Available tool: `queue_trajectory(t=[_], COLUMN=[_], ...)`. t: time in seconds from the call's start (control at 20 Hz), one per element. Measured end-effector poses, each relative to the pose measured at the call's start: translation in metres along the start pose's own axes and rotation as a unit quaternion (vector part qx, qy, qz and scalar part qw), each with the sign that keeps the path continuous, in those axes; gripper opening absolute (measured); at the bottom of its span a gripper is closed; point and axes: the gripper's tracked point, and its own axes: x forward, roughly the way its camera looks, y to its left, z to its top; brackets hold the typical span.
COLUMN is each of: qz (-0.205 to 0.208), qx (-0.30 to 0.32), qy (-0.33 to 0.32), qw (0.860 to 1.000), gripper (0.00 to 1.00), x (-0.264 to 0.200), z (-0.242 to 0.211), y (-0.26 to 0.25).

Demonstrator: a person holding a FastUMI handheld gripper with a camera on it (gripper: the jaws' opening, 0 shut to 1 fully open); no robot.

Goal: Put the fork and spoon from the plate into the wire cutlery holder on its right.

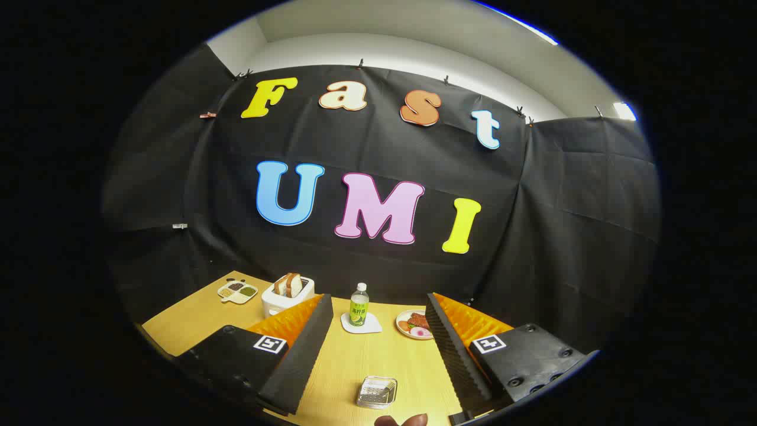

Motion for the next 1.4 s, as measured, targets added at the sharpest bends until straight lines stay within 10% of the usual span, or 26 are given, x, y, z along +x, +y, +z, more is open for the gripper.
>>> queue_trajectory(t=[1.1,1.4], qz=[-0.005,0.102], qx=[0.013,0.036], qy=[0.012,0.122], qw=[1.000,0.987], gripper=[0.98,0.98], x=[0.023,0.010], z=[0.000,-0.042], y=[0.015,0.084])
